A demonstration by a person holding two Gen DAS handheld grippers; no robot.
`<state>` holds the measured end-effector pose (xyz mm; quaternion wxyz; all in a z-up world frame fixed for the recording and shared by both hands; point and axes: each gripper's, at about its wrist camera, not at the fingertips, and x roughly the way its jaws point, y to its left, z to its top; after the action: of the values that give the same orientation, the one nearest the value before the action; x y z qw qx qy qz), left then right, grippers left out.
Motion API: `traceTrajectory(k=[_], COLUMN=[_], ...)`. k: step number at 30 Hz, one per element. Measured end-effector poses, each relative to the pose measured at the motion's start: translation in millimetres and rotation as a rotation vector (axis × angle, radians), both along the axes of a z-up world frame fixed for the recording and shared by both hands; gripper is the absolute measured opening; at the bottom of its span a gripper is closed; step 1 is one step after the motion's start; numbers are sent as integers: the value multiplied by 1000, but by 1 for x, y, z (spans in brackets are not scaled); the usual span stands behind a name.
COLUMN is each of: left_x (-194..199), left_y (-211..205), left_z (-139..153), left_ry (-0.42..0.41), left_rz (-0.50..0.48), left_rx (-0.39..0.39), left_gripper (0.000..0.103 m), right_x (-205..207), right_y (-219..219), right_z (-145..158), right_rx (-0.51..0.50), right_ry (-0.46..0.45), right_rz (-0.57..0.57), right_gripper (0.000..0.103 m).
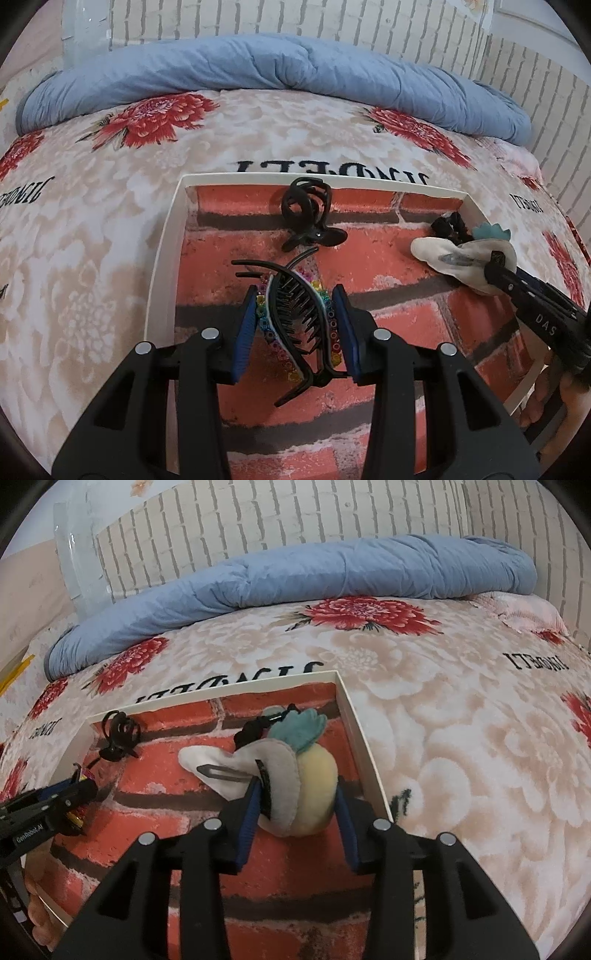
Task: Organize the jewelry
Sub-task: 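Carry both clips into the tray and open both tools to release them, then withdraw both tools from the tray toward the wooden bead bracelet and flower clip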
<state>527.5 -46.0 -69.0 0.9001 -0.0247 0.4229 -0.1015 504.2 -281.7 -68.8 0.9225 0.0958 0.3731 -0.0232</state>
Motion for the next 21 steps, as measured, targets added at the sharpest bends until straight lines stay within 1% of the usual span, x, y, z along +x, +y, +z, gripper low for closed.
traceTrajectory(k=[4, 9, 13, 15, 17, 18, 20, 21], left_x=[0, 1, -1, -2, -4, -6, -10, -13], left_y=[-3, -1, -1, -1, 0, 1, 3, 4], left_z=[-3, -3, -2, 0, 4, 7, 15, 21], left_ry=[9, 12, 6, 1, -13, -22, -43, -58], left_rz=[-2, 8, 15, 19, 28, 28, 31, 35], left_rx=[25, 17, 27, 34, 35, 31, 20, 15], left_gripper=[39, 40, 46, 51, 61, 63, 72, 76], right_x=[0, 0, -1, -3, -6, -7, -10, -12], right_y=[-1, -2, -4, -4, -6, -6, -9, -9], right_z=[0, 0, 0, 2, 5, 6, 9, 11], right_rx=[12, 24, 24, 21, 18, 18, 20, 20], right_ry=[-2, 0, -4, -15, -23, -27, -31, -31], right_rz=[0, -1, -4, -9, -13, -15, -18, -20], right_gripper=[42, 43, 46, 53, 58, 60, 63, 63])
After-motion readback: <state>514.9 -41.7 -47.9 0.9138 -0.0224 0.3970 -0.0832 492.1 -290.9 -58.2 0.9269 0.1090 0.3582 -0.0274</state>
